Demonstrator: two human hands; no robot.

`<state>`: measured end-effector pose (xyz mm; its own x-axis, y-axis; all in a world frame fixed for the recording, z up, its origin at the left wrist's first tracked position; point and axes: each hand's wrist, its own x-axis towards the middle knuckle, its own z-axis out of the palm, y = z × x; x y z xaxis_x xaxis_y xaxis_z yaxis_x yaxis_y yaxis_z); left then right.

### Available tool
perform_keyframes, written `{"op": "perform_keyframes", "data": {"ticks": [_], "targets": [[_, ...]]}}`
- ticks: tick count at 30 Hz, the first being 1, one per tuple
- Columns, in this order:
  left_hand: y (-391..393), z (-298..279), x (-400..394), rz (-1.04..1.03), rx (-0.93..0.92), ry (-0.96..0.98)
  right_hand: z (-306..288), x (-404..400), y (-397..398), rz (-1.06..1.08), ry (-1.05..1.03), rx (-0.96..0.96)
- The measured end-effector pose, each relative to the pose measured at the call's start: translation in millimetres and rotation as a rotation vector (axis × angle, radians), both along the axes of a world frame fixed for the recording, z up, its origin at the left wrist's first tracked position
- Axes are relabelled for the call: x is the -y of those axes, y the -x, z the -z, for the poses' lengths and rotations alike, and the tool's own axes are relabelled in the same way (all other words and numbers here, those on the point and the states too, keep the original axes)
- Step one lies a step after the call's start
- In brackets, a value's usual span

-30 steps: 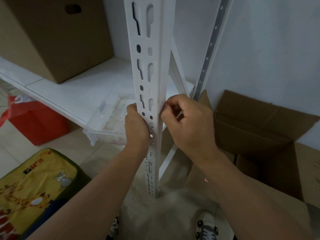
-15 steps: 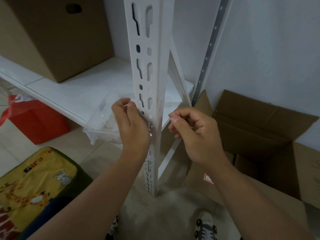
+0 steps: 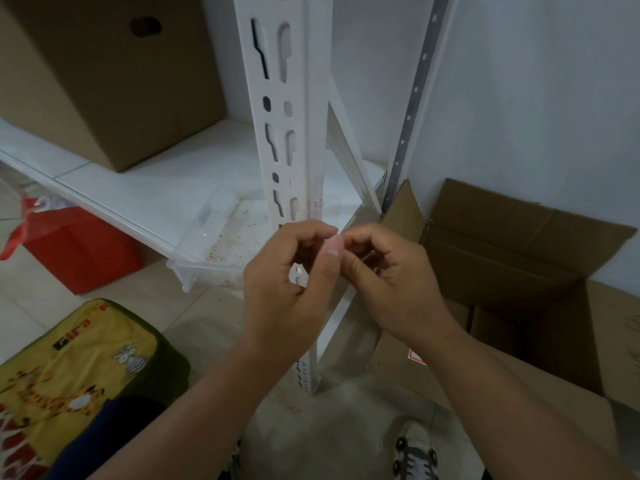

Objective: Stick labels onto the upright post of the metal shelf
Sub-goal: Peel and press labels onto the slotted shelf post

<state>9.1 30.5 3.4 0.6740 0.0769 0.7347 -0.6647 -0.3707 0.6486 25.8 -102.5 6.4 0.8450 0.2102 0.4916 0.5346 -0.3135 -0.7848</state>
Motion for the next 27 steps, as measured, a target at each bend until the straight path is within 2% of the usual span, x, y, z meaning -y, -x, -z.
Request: {"op": "perform_keyframes", "data": {"ticks": [14, 21, 27], "targets": [[0.8, -4.5, -6.9, 0.062, -0.163, 0.142, 10.1, -0.9, -8.2, 0.293, 0.201, 0.364], [-2.0, 2.6, -8.8, 0.045, -0.197, 0.144, 14.7, -10.6, -4.4, 0.259, 0.248, 0.505], [-5.2, -2.9, -9.4, 0.018, -0.289, 0.307, 18.4, -16.5, -6.0, 0.216, 0.264, 0.552]]}}
